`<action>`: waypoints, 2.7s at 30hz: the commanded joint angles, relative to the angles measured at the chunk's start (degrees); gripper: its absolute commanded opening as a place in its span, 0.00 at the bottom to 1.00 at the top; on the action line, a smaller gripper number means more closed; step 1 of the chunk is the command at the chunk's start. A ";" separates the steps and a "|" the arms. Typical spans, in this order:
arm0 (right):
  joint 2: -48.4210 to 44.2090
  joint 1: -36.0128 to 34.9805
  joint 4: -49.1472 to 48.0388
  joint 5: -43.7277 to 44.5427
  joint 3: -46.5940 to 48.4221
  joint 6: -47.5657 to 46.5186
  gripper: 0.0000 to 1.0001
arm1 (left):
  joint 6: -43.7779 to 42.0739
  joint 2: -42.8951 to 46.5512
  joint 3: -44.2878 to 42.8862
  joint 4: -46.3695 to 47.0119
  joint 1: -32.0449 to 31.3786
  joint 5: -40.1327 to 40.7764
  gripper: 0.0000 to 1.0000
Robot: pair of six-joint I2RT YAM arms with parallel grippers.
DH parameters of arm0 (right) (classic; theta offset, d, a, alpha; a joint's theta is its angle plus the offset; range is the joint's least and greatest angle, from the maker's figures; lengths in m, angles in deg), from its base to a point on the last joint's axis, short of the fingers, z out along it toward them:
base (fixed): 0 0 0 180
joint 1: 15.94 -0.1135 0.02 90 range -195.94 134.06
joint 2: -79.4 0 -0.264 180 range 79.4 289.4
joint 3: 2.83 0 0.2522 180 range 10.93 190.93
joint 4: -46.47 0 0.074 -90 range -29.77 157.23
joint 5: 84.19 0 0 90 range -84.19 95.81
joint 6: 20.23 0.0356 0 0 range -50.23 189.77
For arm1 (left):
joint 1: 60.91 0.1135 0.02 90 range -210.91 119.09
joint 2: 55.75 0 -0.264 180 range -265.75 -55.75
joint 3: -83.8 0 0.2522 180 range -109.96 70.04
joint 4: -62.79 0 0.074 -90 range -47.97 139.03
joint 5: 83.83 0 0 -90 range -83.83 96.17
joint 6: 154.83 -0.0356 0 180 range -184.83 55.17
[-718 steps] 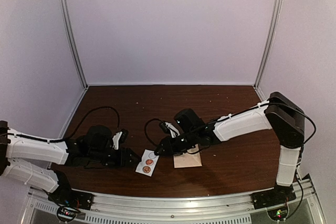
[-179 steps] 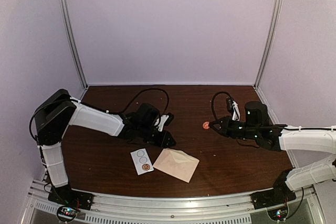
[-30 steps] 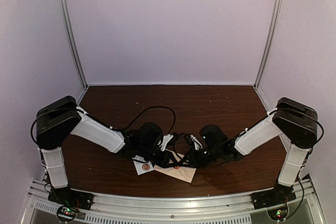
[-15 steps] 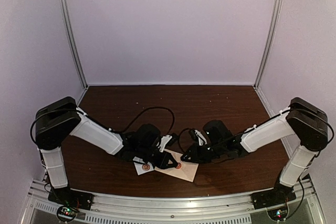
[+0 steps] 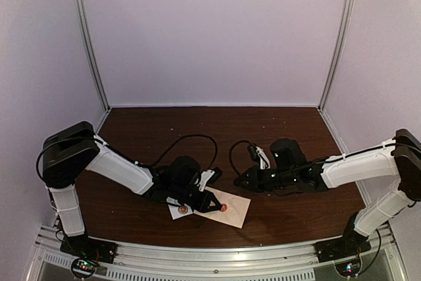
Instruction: Place the letter into the envelope and seal it
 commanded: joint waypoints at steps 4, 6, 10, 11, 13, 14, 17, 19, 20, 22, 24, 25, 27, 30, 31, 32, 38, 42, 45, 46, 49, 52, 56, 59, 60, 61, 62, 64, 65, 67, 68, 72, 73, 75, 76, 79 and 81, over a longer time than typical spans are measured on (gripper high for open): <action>6.59 -2.66 -7.52 -1.80 -0.81 2.47 0.06 | 0.65 0.46 1.47 -3.95 -0.21 1.75 0.10; 8.42 -3.19 -8.92 -2.67 -0.35 2.92 0.04 | 0.59 0.45 1.37 -3.94 -0.20 1.62 0.10; 11.75 -4.29 -10.09 -3.66 0.87 3.39 0.02 | 0.58 0.46 1.19 -4.03 -0.16 1.37 0.10; 12.39 -4.41 -10.51 -4.20 1.07 3.59 0.01 | 0.58 0.45 1.13 -4.04 -0.16 1.32 0.10; 13.48 -4.76 -10.98 -4.69 1.30 3.88 0.01 | 0.58 0.45 1.08 -4.03 -0.21 1.29 0.10; 14.06 -4.87 -11.08 -4.76 1.40 3.97 0.01 | 0.54 0.45 1.07 -4.05 -0.19 1.29 0.10; 15.51 -4.97 -11.71 -5.41 1.68 4.18 0.00 | 0.50 0.49 0.99 -4.08 -0.20 1.21 0.10; 16.38 -5.06 -12.05 -5.79 2.06 4.22 0.00 | 0.49 0.50 0.96 -4.14 -0.21 1.18 0.10; 16.70 -5.06 -12.05 -5.78 2.19 4.24 0.00 | 0.49 0.46 0.89 -4.20 -0.20 1.23 0.10; 17.27 -5.15 -12.12 -5.85 2.38 4.17 0.00 | 0.46 0.49 0.88 -4.20 -0.21 1.22 0.10; 17.81 -5.15 -12.02 -5.58 2.51 4.14 0.00 | 0.42 0.46 0.89 -4.28 -0.21 1.19 0.10; 18.01 -5.15 -11.59 -5.19 2.49 4.27 0.00 | 0.41 0.45 0.87 -4.31 -0.20 1.17 0.10; 18.72 -5.09 -10.28 -4.22 2.64 4.70 0.00 | 0.41 0.47 0.81 -4.40 -0.20 1.18 0.10; 19.98 -5.06 -8.70 -3.54 2.90 5.11 0.00 | 0.35 0.49 0.81 -4.36 -0.19 1.26 0.10; 20.28 -5.06 -8.38 -3.47 2.78 5.32 0.00 | 0.33 0.47 0.70 -4.40 -0.20 1.21 0.10; 20.54 -5.09 -7.80 -3.30 2.74 5.44 0.00 | 0.32 0.50 0.73 -4.46 -0.17 1.20 0.10; 20.69 -5.05 -3.99 -1.63 1.72 5.12 0.00 | 0.23 0.45 0.73 -4.54 -0.21 1.30 0.10; 20.26 -5.15 -3.61 -1.80 0.51 5.41 0.00 | 0.23 0.54 0.71 -4.58 -0.17 1.45 0.09; 19.67 -5.28 -2.91 -1.64 -0.27 5.30 0.00 | 0.28 0.53 0.68 -4.53 -0.16 1.48 0.09; 19.47 -5.32 -2.70 -1.59 -0.54 5.25 0.00 | 0.24 0.53 0.60 -4.57 -0.21 1.53 0.09; 18.33 -5.32 -1.83 -1.16 -1.21 5.10 0.00 | 0.31 0.58 0.57 -4.52 -0.17 1.54 0.09; 17.24 -5.32 -1.51 -1.01 -1.44 5.03 0.00 | 0.32 0.58 0.48 -4.48 -0.21 1.58 0.09; 16.01 -5.40 -3.08 -2.02 -0.74 5.10 0.00 | 0.40 0.53 0.34 -4.38 -0.21 1.52 0.09; 14.68 -5.50 -5.41 -3.55 0.04 5.47 0.00 | 0.36 0.54 0.30 -4.40 -0.19 1.44 0.09; 14.23 -5.50 -5.86 -3.91 0.39 5.51 0.00 | 0.40 0.53 0.32 -4.41 -0.16 1.49 0.09; 13.82 -5.58 -6.21 -4.13 0.71 5.60 0.00 | 0.40 0.53 0.28 -4.40 -0.16 1.49 0.09; 13.51 -5.58 -6.56 -4.24 1.04 5.57 0.00 | 0.39 0.58 0.23 -4.38 -0.21 1.49 0.09; 13.50 -5.59 -7.12 -4.52 1.57 5.48 0.00 | 0.41 0.53 0.16 -4.40 -0.19 1.54 0.09; 13.63 -5.59 -7.32 -4.71 1.84 5.50 0.00 | 0.36 0.58 0.06 -4.39 -0.17 1.53 0.09; 14.48 -5.59 -8.52 -5.08 2.00 5.73 0.00 | 0.36 0.53 -0.05 -4.31 -0.21 1.57 0.09; 15.14 -5.59 -9.03 -5.26 1.97 5.86 0.00 | 0.39 0.51 -0.05 -4.32 -0.17 1.55 0.09; 17.59 -5.62 -11.24 -5.99 2.06 6.63 0.00 | 0.39 0.54 -0.14 -4.38 -0.16 1.46 0.09; 18.11 -5.66 -11.68 -6.15 2.05 6.80 0.00 | 0.44 0.53 -0.16 -4.36 -0.21 1.50 0.09; 19.06 -5.67 -12.24 -6.27 2.06 7.09 0.00 | 0.49 0.54 -0.08 -4.36 -0.21 1.54 0.09; 19.54 -5.67 -12.50 -6.36 2.01 7.14 0.00 | 0.49 0.60 -0.03 -4.38 -0.21 1.54 0.09; 20.40 -5.67 -12.83 -6.29 1.80 7.27 0.00 | 0.49 0.46 -0.08 -4.41 -0.20 1.59 0.09; 20.97 -5.67 -13.16 -6.48 1.64 7.52 0.00 | 0.49 0.45 -0.12 -4.35 -0.19 1.57 0.09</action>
